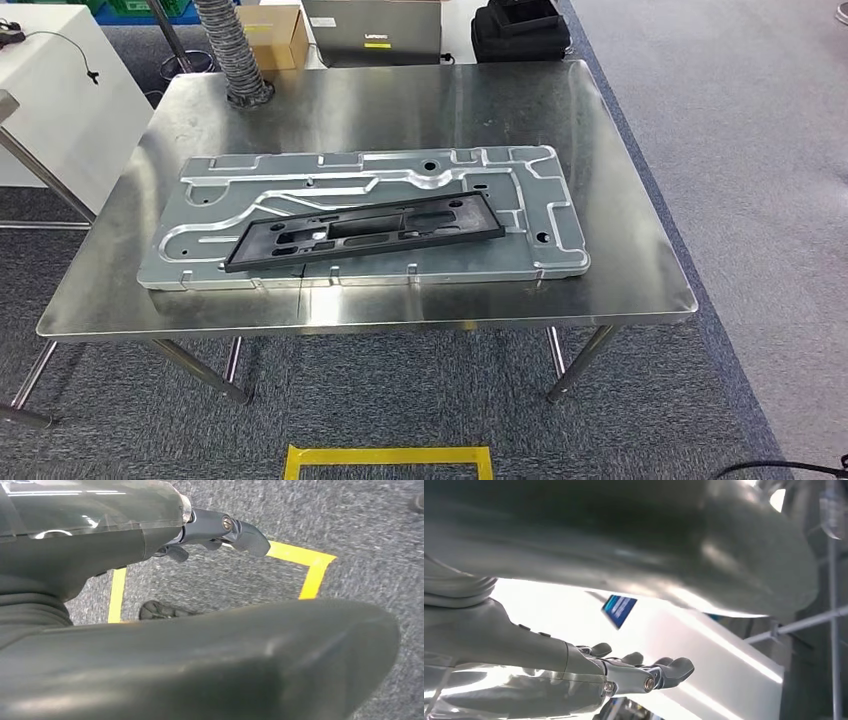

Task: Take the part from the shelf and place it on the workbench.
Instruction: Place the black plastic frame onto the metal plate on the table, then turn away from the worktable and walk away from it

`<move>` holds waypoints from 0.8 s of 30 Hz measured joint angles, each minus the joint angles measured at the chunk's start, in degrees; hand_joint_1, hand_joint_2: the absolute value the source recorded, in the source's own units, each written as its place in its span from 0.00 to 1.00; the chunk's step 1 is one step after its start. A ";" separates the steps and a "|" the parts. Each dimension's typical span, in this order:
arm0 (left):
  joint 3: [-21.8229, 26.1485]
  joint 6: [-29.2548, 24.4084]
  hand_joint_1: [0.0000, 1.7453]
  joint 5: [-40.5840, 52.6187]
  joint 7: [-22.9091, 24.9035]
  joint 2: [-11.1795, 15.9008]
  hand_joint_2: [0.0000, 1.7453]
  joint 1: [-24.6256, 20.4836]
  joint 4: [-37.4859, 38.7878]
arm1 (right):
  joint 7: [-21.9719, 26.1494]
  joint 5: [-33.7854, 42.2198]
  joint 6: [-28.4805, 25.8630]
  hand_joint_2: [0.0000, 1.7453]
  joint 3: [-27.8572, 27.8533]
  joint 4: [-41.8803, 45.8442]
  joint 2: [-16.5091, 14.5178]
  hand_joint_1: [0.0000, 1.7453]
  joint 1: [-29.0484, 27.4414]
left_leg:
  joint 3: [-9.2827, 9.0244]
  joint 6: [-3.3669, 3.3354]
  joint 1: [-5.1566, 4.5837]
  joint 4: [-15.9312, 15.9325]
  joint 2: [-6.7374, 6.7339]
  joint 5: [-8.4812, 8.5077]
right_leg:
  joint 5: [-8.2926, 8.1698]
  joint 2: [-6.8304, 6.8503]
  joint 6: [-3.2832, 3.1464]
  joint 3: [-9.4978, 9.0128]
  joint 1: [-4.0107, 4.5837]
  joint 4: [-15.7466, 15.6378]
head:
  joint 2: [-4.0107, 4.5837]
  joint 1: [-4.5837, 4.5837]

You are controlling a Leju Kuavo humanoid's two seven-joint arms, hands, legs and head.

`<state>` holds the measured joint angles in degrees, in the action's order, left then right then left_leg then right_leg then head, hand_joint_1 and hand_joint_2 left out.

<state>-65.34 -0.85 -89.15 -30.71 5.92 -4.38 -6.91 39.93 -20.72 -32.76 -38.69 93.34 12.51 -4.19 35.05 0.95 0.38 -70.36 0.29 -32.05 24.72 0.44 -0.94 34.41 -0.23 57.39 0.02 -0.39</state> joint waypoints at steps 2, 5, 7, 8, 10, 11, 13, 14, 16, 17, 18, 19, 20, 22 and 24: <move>0.14 -0.03 0.00 0.00 -0.09 -0.03 0.00 -0.07 0.00 | 0.01 -1.22 0.19 0.00 -2.08 -0.71 -0.55 0.00 -1.16 | -6.39 -0.96 -0.35 8.86 0.02 1.59 | -0.76 -0.03 0.23 0.59 0.16 0.07 | 0.00 0.00; 0.64 -0.06 0.00 0.00 -0.39 -0.11 0.00 -0.09 0.00 | 0.00 -4.44 0.72 0.00 -5.28 -3.21 -1.48 0.00 -2.15 | -9.94 -1.89 -0.99 14.93 0.05 1.72 | -1.99 -0.05 1.22 0.65 0.01 -0.24 | 0.00 0.00; 0.95 -0.05 0.00 0.00 -0.51 -0.28 0.00 -0.04 0.00 | 0.00 -6.46 0.63 0.00 -7.27 -5.38 -2.09 0.00 -2.70 | -9.45 -2.58 -0.90 15.68 -0.09 2.96 | -2.04 -0.17 1.94 0.84 -0.19 -0.27 | 0.00 0.01; 1.06 -0.04 0.00 0.00 -0.51 -0.36 0.00 -0.03 0.00 | -0.01 -7.07 0.47 0.00 -8.16 -6.47 -2.34 0.00 -2.98 | -9.01 -3.04 -0.81 16.08 -0.23 3.75 | -0.69 -0.28 2.22 1.25 -0.27 0.57 | 0.00 0.01; 1.24 0.01 0.00 0.03 -0.52 -0.54 0.00 0.01 0.00 | -0.03 -7.90 0.12 0.00 -9.66 -8.58 -2.81 0.00 -3.34 | -7.65 -3.57 -0.73 16.47 -0.54 5.22 | 4.68 -0.44 2.70 2.80 -0.51 5.51 | 0.00 0.01; 1.34 0.04 0.00 0.05 -0.56 -0.58 0.00 0.05 0.00 | -0.04 -8.29 -0.02 0.00 -10.28 -9.52 -3.08 0.00 -3.47 | -6.78 -3.68 -0.75 16.41 -0.63 5.83 | 7.40 -0.45 2.91 3.69 -0.62 9.17 | 0.00 0.00; 1.54 0.10 0.00 0.08 -0.71 -0.72 0.00 0.14 0.00 | -0.04 -9.10 -0.31 0.00 -11.44 -11.27 -3.78 0.00 -3.78 | -4.96 -3.48 -0.75 16.01 -0.75 6.94 | 9.06 -0.44 3.36 4.16 -0.90 14.55 | 0.00 0.00; 1.60 0.14 0.00 0.07 -0.81 -0.80 0.00 0.18 0.00 | -0.04 -9.62 -0.37 0.00 -12.03 -12.14 -4.14 0.00 -3.89 | -3.96 -3.32 -0.68 15.63 -0.78 7.42 | 7.95 -0.43 3.58 3.18 -1.08 14.78 | 0.00 0.00; 1.65 0.21 0.00 0.04 -1.03 -1.01 0.00 0.23 0.00 | -0.04 -11.07 -0.43 0.00 -13.34 -13.91 -4.83 0.00 -3.94 | -2.00 -2.87 -0.50 14.40 -0.81 8.10 | 5.10 -0.41 3.95 -1.74 -1.51 9.16 | 0.00 0.00; 1.65 0.22 0.00 0.03 -1.13 -1.09 0.00 0.23 0.00 | -0.04 -11.80 -0.43 0.00 -13.95 -14.73 -5.15 0.00 -3.90 | -1.18 -2.60 -0.48 13.66 -0.80 8.32 | 4.98 -0.42 3.99 -4.75 -1.51 4.85 | 0.00 0.00; 1.66 0.23 0.00 0.02 -1.27 -1.14 0.00 0.23 0.00 | -0.05 -12.58 -0.44 0.00 -14.53 -15.59 -5.50 0.00 -3.90 | -0.63 -2.28 -0.52 13.11 -0.79 8.52 | 5.36 -0.47 3.76 -6.95 -1.43 1.55 | 0.00 0.01; 1.66 0.28 0.00 0.02 -1.44 -1.18 0.00 0.23 0.00 | -0.05 -13.62 -0.44 0.00 -15.10 -16.57 -5.80 0.00 -3.88 | -0.31 -1.95 -0.56 12.70 -0.77 8.77 | 6.11 -0.54 3.38 -8.20 -1.27 -0.50 | -0.01 0.00; 1.67 0.38 0.00 0.02 -1.61 -1.22 0.00 0.24 0.00 | -0.05 -15.10 -0.33 0.00 -15.67 -17.77 -6.04 0.00 -3.79 | -0.16 -1.56 -0.54 12.56 -0.75 9.08 | 6.43 -0.58 2.86 -8.47 -1.01 -1.17 | -0.01 0.00; 1.70 0.69 0.00 0.01 -1.91 -1.29 0.00 0.34 0.00 | -0.04 -19.74 -0.13 0.00 -17.26 -21.43 -6.53 0.00 -3.19 | 0.10 -0.76 -0.34 12.42 -0.69 9.49 | 5.65 -0.54 1.74 -7.81 -0.94 -1.18 | -0.01 0.00; 1.72 0.93 0.00 0.00 -2.03 -1.38 0.00 0.45 0.00 | -0.04 -24.85 -0.71 0.00 -19.16 -26.56 -7.12 0.00 -2.12 | 1.20 -0.21 -0.10 9.99 -0.60 6.42 | 4.38 -0.37 0.72 -6.64 -0.94 -1.39 | 0.00 0.01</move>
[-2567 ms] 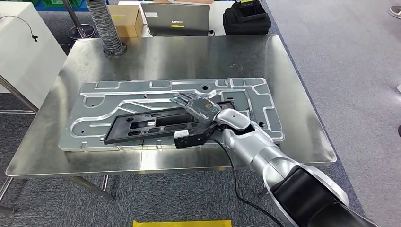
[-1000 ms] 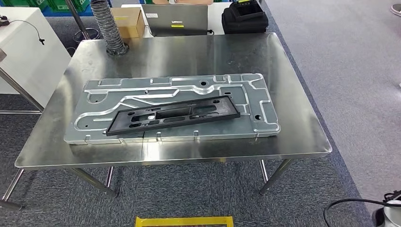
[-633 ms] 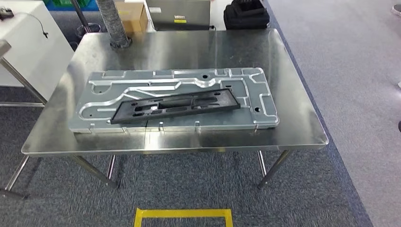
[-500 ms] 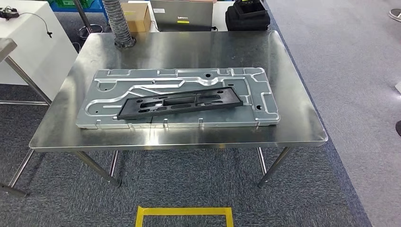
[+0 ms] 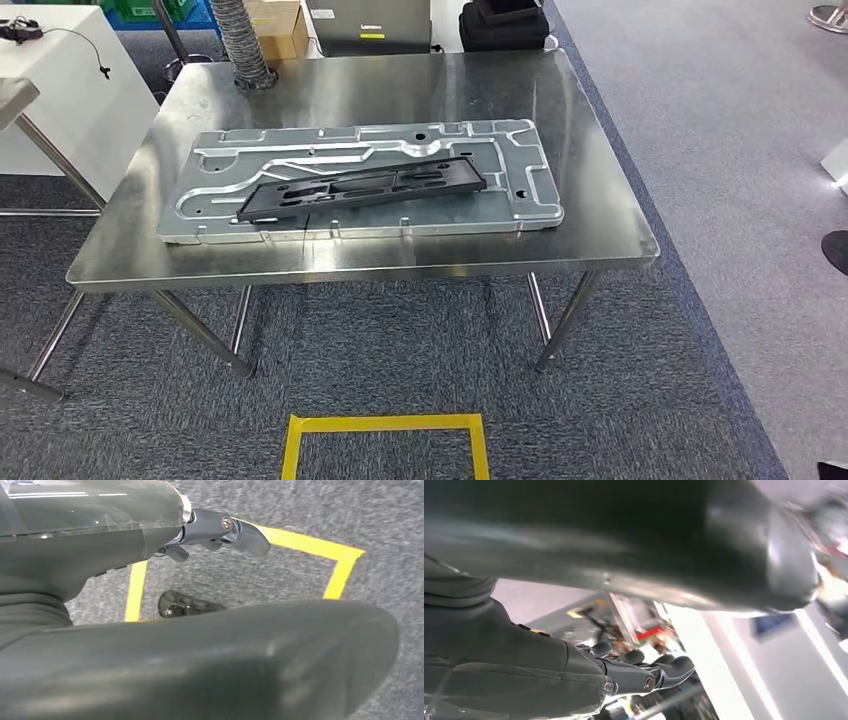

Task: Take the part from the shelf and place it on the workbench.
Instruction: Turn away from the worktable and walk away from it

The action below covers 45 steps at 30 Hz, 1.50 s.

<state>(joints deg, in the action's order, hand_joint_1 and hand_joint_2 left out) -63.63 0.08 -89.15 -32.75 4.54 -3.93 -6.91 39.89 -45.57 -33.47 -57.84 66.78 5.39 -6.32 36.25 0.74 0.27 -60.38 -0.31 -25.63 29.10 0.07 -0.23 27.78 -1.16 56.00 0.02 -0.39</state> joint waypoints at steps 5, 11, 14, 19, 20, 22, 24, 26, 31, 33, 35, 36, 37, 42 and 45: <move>0.03 -0.30 0.00 0.00 0.14 -0.11 0.00 -0.01 0.00 | -1.29 -6.04 -3.34 0.00 -3.33 -14.61 -0.97 0.00 2.48 | 1.94 0.55 0.20 -13.73 0.04 -8.22 | -3.30 0.19 -0.60 4.28 0.54 0.25 | 0.00 -0.01; -0.12 -0.78 0.00 0.03 1.03 -0.21 0.00 -0.52 0.00 | -15.95 -16.82 -4.86 0.00 -6.21 -33.12 -1.44 0.00 5.24 | -13.04 -1.20 -0.36 5.07 0.13 -5.86 | -6.68 0.23 0.44 7.65 1.09 0.78 | -0.01 -0.01; -0.66 -0.90 0.00 0.09 1.75 -0.25 0.00 -0.44 0.00 | -23.49 -22.82 -3.05 0.00 -6.31 -40.39 -2.91 0.00 5.79 | -12.18 -2.43 -0.42 6.42 -0.15 -4.56 | -6.98 0.18 1.37 8.21 0.84 0.92 | -0.01 -0.01; -1.77 -0.98 0.00 0.19 3.05 -0.41 0.00 -0.51 0.00 | -27.80 -30.55 4.14 0.00 -4.11 -48.19 -6.43 0.00 6.51 | -7.63 -3.43 -0.45 6.38 -0.63 -0.85 | 4.78 -0.04 2.48 11.52 0.37 15.41 | 0.00 -0.01; -2.03 -1.02 0.00 0.21 3.32 -0.55 0.00 -0.54 0.00 | -28.13 -30.62 5.14 0.00 -3.83 -49.14 -7.09 0.00 6.77 | -6.47 -3.32 -0.47 6.07 -0.69 -0.20 | 4.30 -0.03 2.67 11.20 0.23 17.42 | 0.00 -0.01; -2.37 -1.12 0.00 0.24 3.86 -1.03 0.00 -0.58 0.00 | -28.44 -30.37 6.36 0.00 -3.74 -50.33 -7.90 0.00 7.18 | -4.15 -2.98 -0.40 5.03 -0.70 0.85 | 0.93 -0.01 2.96 7.77 -0.06 15.49 | 0.00 -0.01; -2.60 -1.31 0.00 0.27 4.46 -1.56 0.00 -0.57 0.00 | -28.83 -29.89 7.59 0.00 -3.73 -50.97 -8.10 0.00 7.54 | -2.20 -2.46 -0.36 3.47 -0.63 1.47 | 0.45 -0.04 2.99 1.35 -0.15 7.18 | 0.00 -0.01; -3.01 -1.77 0.00 0.38 5.22 -2.03 0.00 -0.59 -0.01 | -29.69 -29.27 9.54 0.00 -3.74 -51.47 -8.13 0.00 7.91 | -1.18 -1.77 -0.43 2.35 -0.63 2.05 | 2.42 -0.11 2.31 -2.76 0.10 0.90 | 0.00 0.00; -3.70 -2.38 0.00 0.28 5.94 -2.79 0.00 -0.55 -0.02 | -29.69 -28.53 14.83 0.00 -3.77 -52.37 -8.19 0.00 8.23 | 1.01 -0.02 -0.05 -1.37 -0.38 -1.43 | 0.69 0.27 -0.27 -0.90 0.16 -0.15 | 0.00 -0.01; -3.74 -2.45 0.00 0.24 5.64 -2.90 0.00 -0.56 -0.02 | -29.07 -28.37 15.95 0.00 -3.78 -52.51 -8.20 0.00 8.43 | 3.10 0.47 0.10 -8.57 -0.29 -7.09 | -0.70 0.32 -0.67 0.84 0.28 -0.10 | 0.00 -0.01; -3.77 -2.44 0.00 0.30 5.40 -2.89 0.00 -0.62 -0.02 | -28.93 -28.02 16.67 0.00 -3.81 -52.73 -8.26 0.00 8.53 | 3.67 0.67 0.21 -14.30 -0.26 -8.52 | -2.07 0.33 -0.62 2.68 0.43 0.05 | 0.00 -0.01; -3.81 -2.38 0.00 0.38 5.29 -2.87 0.00 -0.64 -0.02 | -28.92 -27.73 17.03 0.00 -3.87 -52.88 -8.35 0.00 8.58 | 2.58 0.65 0.26 -14.54 -0.26 -7.35 | -2.74 0.33 -0.52 3.63 0.47 0.17 | 0.00 -0.01; -3.87 -2.27 0.00 0.49 5.21 -2.83 0.00 -0.67 -0.02 | -28.94 -27.44 17.34 0.00 -3.97 -53.04 -8.50 0.00 8.64 | 0.30 0.55 0.31 -12.43 -0.25 -5.66 | -3.36 0.31 -0.37 4.52 0.49 0.32 | 0.00 -0.01; -4.41 -2.04 0.00 0.62 5.04 -1.93 0.00 -1.46 -0.02 | -29.97 -27.21 18.85 0.00 -4.30 -53.77 -9.71 0.00 9.20 | -12.59 -0.95 -0.18 5.60 0.22 -5.63 | -5.93 0.29 1.02 6.63 0.70 0.82 | 0.00 -0.01; -4.67 -2.15 0.00 0.48 5.02 -1.45 0.00 -1.34 0.00 | -31.07 -27.31 20.16 0.00 -4.33 -54.31 -10.22 0.00 9.30 | -11.08 -2.44 -0.21 6.14 -0.08 -4.07 | -5.15 0.10 1.96 7.60 0.45 1.55 | 0.00 -0.01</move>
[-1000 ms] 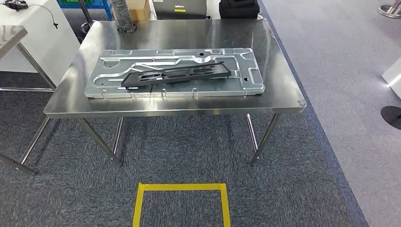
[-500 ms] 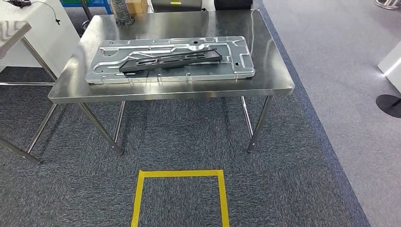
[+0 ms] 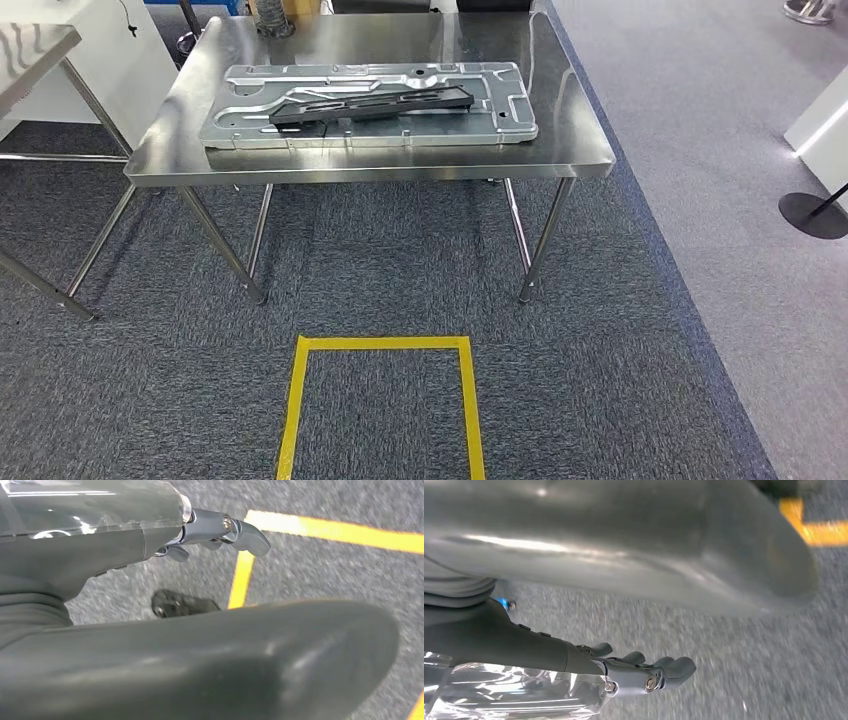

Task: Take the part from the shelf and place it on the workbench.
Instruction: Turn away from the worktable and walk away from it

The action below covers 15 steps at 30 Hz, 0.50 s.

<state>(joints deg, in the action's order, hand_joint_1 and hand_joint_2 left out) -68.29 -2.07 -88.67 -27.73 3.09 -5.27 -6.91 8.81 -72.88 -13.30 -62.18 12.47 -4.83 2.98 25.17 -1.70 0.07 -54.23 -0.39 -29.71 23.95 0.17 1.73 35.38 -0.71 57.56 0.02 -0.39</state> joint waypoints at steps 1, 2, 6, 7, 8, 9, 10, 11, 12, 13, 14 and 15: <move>-0.08 -0.07 0.00 -0.01 0.03 0.11 0.00 0.05 0.00 | -0.58 -0.01 0.93 0.00 -0.02 -0.20 -0.12 0.00 -0.02 | 0.81 -0.47 0.02 0.14 -0.12 0.78 | 2.37 -0.08 0.13 0.76 -0.05 1.92 | 0.00 0.01; -0.15 -0.17 0.00 0.00 0.09 0.25 0.00 0.08 0.00 | -1.21 -0.02 2.19 0.00 -0.04 -0.38 -0.21 0.00 -0.01 | 1.73 -0.82 -0.09 0.13 -0.22 1.52 | 5.55 -0.13 0.17 1.73 -0.15 5.03 | 0.00 0.01; -0.56 -0.60 0.00 0.28 0.50 0.78 0.00 0.25 0.00 | -3.17 -0.07 7.64 0.00 -0.15 -0.81 -0.31 0.00 0.03 | 5.73 -1.03 -0.59 -0.71 -0.31 4.12 | 9.69 -0.13 0.26 2.76 -0.08 16.10 | 0.00 0.00; -0.66 -0.64 0.00 0.37 0.52 0.85 0.00 0.26 0.00 | -3.43 -0.08 8.48 0.00 -0.18 -0.87 -0.35 0.00 0.04 | 6.78 -0.94 -0.62 -1.17 -0.31 4.62 | 7.93 -0.12 0.14 0.88 -0.04 14.72 | 0.00 0.00; -0.78 -0.66 0.00 0.45 0.48 0.90 0.00 0.26 0.00 | -3.61 -0.08 9.15 0.00 -0.20 -0.91 -0.39 0.00 0.07 | 7.76 -0.84 -0.63 -1.67 -0.29 4.97 | 6.37 -0.12 -0.08 -2.04 0.03 11.32 | 0.00 0.00; -0.92 -0.67 0.00 0.53 0.38 0.92 0.00 0.26 -0.01 | -3.73 -0.09 9.66 0.00 -0.22 -0.93 -0.43 0.00 0.15 | 8.57 -0.69 -0.67 -2.19 -0.28 5.26 | 5.99 -0.09 -0.39 -5.46 0.18 6.67 | 0.00 0.00; -1.08 -0.68 0.00 0.55 0.26 0.93 0.00 0.25 -0.01 | -3.78 -0.11 10.03 0.00 -0.22 -0.93 -0.45 0.00 0.27 | 9.13 -0.47 -0.69 -2.62 -0.28 5.50 | 6.42 -0.01 -0.69 -8.47 0.32 2.20 | -0.01 0.00; -1.22 -0.71 0.00 0.55 0.15 0.96 0.00 0.23 -0.01 | -3.75 -0.14 10.29 0.00 -0.22 -0.93 -0.50 0.00 0.39 | 9.43 -0.20 -0.67 -2.89 -0.30 5.75 | 7.21 0.05 -1.00 -10.50 0.53 -1.08 | -0.01 0.01; -1.34 -0.74 0.00 0.54 0.05 1.01 0.00 0.21 -0.01 | -3.71 -0.16 10.43 0.00 -0.22 -0.93 -0.57 0.00 0.48 | 9.58 0.13 -0.61 -2.99 -0.34 6.12 | 7.87 0.10 -1.29 -11.39 0.73 -2.82 | -0.01 0.01; -1.44 -0.79 0.00 0.52 -0.01 1.10 0.00 0.19 0.00 | -3.67 -0.19 10.53 0.00 -0.22 -0.94 -0.68 0.00 0.51 | 9.61 0.50 -0.57 -2.94 -0.38 6.54 | 7.74 0.12 -1.59 -11.43 0.75 -3.37 | -0.01 0.01; -1.51 -0.86 0.00 0.48 -0.04 1.26 0.00 0.18 0.01 | -3.63 -0.20 10.64 0.00 -0.22 -0.97 -0.86 0.00 0.50 | 9.71 0.83 -0.47 -3.03 -0.34 6.67 | 7.24 0.18 -1.93 -11.20 0.68 -3.48 | 0.00 0.01; -1.56 -0.92 0.00 0.42 -0.05 1.39 0.00 0.19 0.01 | -3.59 -0.21 10.72 0.00 -0.22 -0.99 -1.01 0.00 0.51 | 10.03 1.18 -0.40 -3.64 -0.25 6.03 | 6.71 0.25 -2.32 -10.91 0.53 -3.62 | 0.00 0.00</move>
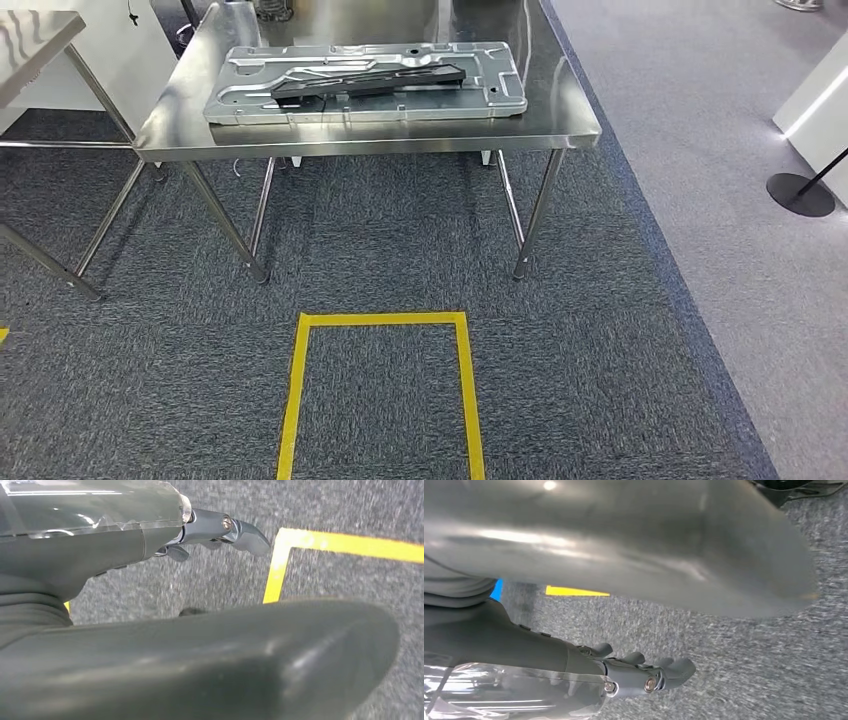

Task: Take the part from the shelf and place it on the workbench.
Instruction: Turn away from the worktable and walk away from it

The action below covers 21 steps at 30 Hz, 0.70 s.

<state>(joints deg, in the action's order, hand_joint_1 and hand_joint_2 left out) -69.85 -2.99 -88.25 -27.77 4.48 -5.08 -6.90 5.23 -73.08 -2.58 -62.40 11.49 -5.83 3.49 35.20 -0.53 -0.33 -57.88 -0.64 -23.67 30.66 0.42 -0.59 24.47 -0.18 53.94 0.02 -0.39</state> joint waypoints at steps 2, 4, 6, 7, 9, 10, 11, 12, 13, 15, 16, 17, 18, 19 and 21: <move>-0.07 -0.23 0.00 -0.18 0.11 0.23 0.00 0.05 0.01 | 0.17 0.02 0.16 0.00 -0.01 -0.04 -0.24 0.00 0.02 | 1.65 0.65 0.32 -4.43 0.19 -3.92 | -1.05 0.18 -0.52 0.82 -0.28 -0.24 | 0.00 0.00; -0.11 -0.61 0.00 -0.32 0.37 0.37 0.00 0.11 0.01 | 0.53 0.36 0.40 0.00 -0.10 -0.05 -0.31 0.00 -0.03 | 4.07 1.32 0.74 -11.98 0.22 -8.48 | -1.81 0.23 -0.58 1.85 -0.31 -0.17 | 0.00 0.00; -0.18 -0.91 0.00 -0.38 0.68 0.55 0.00 0.27 0.01 | 0.96 1.19 0.78 0.00 -0.46 -0.07 -0.45 0.00 -0.10 | 4.19 1.86 1.17 -15.30 0.22 -9.24 | -2.37 0.22 -0.29 2.74 -0.44 0.04 | 0.00 0.00; -0.23 -0.98 0.00 -0.40 0.82 0.67 0.00 0.34 0.01 | 1.09 1.66 0.98 0.00 -0.71 -0.09 -0.56 0.00 -0.12 | 2.52 2.06 1.40 -13.48 0.21 -8.07 | -2.55 0.20 -0.10 3.09 -0.58 0.22 | 0.00 0.00; -0.33 -0.96 0.00 -0.40 0.97 0.92 0.00 0.36 0.01 | 0.72 2.19 1.44 0.00 -1.14 -0.14 -0.81 0.00 -0.12 | -3.15 2.36 1.76 -5.02 0.26 -5.39 | -2.67 0.16 0.44 3.74 -0.82 0.81 | 0.00 -0.01; -0.37 -0.88 0.00 -0.40 1.02 1.05 0.00 0.34 0.01 | 0.07 2.26 1.75 0.00 -1.29 -0.16 -0.90 0.00 -0.10 | -5.29 2.21 1.74 -1.47 0.41 -4.59 | -2.69 0.15 0.78 4.03 -0.85 1.12 | 0.00 -0.01; -0.39 -0.79 0.00 -0.42 1.02 1.17 0.00 0.33 0.01 | -0.86 2.20 2.09 0.00 -1.42 -0.19 -0.98 0.00 -0.06 | -6.51 1.96 1.67 0.81 0.55 -4.41 | -2.72 0.13 1.15 4.27 -0.82 1.40 | 0.00 -0.01; -0.41 -0.71 0.00 -0.43 1.01 1.28 0.00 0.33 0.01 | -2.03 2.12 2.38 0.00 -1.50 -0.21 -1.04 0.00 -0.03 | -6.73 1.56 1.51 1.52 0.70 -4.62 | -2.81 0.11 1.54 4.48 -0.74 1.54 | 0.00 -0.01; -0.43 -0.65 0.00 -0.46 1.00 1.39 0.00 0.35 0.01 | -3.16 2.03 2.61 0.00 -1.58 -0.22 -1.11 0.00 0.00 | -6.38 1.04 1.39 1.45 0.79 -4.49 | -2.94 0.09 1.92 4.58 -0.71 1.59 | 0.00 0.00; -0.44 -0.53 0.00 -0.55 0.99 1.49 0.00 0.33 0.01 | -4.83 1.89 2.68 0.25 -1.65 -0.23 -1.20 0.00 0.00 | -6.03 0.12 1.45 1.67 0.75 -4.26 | -2.46 0.03 2.58 4.99 -0.85 2.22 | 0.00 0.00; -0.44 -0.44 0.00 -0.62 1.01 1.50 0.00 0.30 0.01 | -5.40 1.72 2.54 0.50 -1.67 -0.23 -1.21 0.00 -0.01 | -5.86 -0.33 1.46 1.81 0.71 -4.03 | -1.26 -0.02 2.78 5.75 -0.94 3.87 | 0.00 0.00; -0.44 -0.34 0.00 -0.68 1.07 1.51 0.00 0.27 0.01 | -5.91 1.42 2.32 0.75 -1.68 -0.23 -1.25 0.00 0.00 | -5.66 -0.70 1.41 1.89 0.64 -3.82 | 0.62 -0.08 2.88 7.12 -1.01 6.85 | 0.00 0.00; -0.44 -0.26 0.00 -0.74 1.18 1.52 0.00 0.24 0.01 | -6.44 1.07 2.07 1.00 -1.68 -0.24 -1.29 0.00 0.01 | -5.39 -0.99 1.24 1.87 0.57 -3.68 | 2.85 -0.12 2.93 9.06 -1.03 11.05 | 0.00 0.00; -0.44 -0.21 0.00 -0.77 1.38 1.52 0.00 0.22 0.01 | -6.99 0.75 1.87 1.00 -1.68 -0.25 -1.34 0.00 0.02 | -5.12 -1.24 1.05 1.83 0.50 -3.55 | 4.80 -0.15 3.02 11.09 -1.05 15.40 | 0.00 0.00; -0.45 -0.21 0.00 -0.81 2.00 1.53 0.25 0.22 0.01 | -8.21 0.50 1.74 1.00 -1.68 -0.25 -1.40 0.00 0.00 | -4.79 -1.55 0.73 1.72 0.42 -3.41 | 5.64 -0.16 3.30 12.86 -1.12 19.55 | 0.00 0.00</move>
<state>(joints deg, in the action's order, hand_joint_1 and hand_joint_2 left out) -70.30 -3.21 -89.07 -25.77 6.01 -4.86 -6.88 -2.98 -72.58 -0.84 -64.08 11.23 -7.23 3.49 30.41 -2.08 0.40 -56.16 -0.22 -27.09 36.30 0.26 2.71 37.34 -1.30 73.49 0.02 -0.39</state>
